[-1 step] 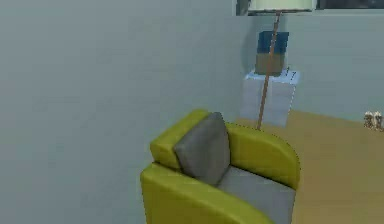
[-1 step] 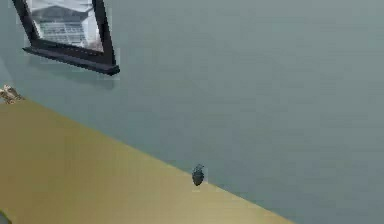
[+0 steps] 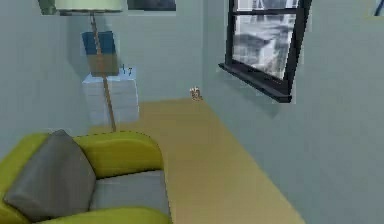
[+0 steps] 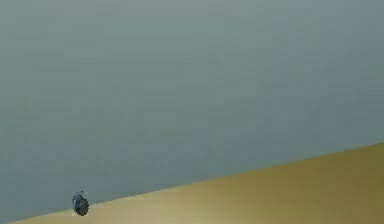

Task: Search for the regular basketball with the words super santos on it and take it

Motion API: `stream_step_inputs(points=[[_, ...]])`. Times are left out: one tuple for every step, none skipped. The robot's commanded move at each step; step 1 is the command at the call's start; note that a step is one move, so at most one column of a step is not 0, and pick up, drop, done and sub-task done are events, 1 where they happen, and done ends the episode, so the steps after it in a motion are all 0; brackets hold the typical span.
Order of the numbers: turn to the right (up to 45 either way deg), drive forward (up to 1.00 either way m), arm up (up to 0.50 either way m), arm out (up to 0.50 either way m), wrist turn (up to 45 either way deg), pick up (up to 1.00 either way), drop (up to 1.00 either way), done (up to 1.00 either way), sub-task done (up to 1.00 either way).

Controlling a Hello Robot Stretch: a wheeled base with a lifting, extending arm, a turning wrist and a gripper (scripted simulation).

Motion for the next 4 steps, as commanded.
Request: stream_step_inputs(points=[[45.0, 0.0, 0.0, 0.0, 0.0, 0.0, 0.0, 0.0, 0.0], [30.0, 0.0, 0.0, 0.0, 0.0, 0.0, 0.0, 0.0, 0.0], [0.0, 0.3, 0.0, 0.0, 0.0, 0.0, 0.0, 0.0, 0.0], [-12.0, 0.0, 0.0, 0.0, 0.0, 0.0, 0.0, 0.0, 0.0]])
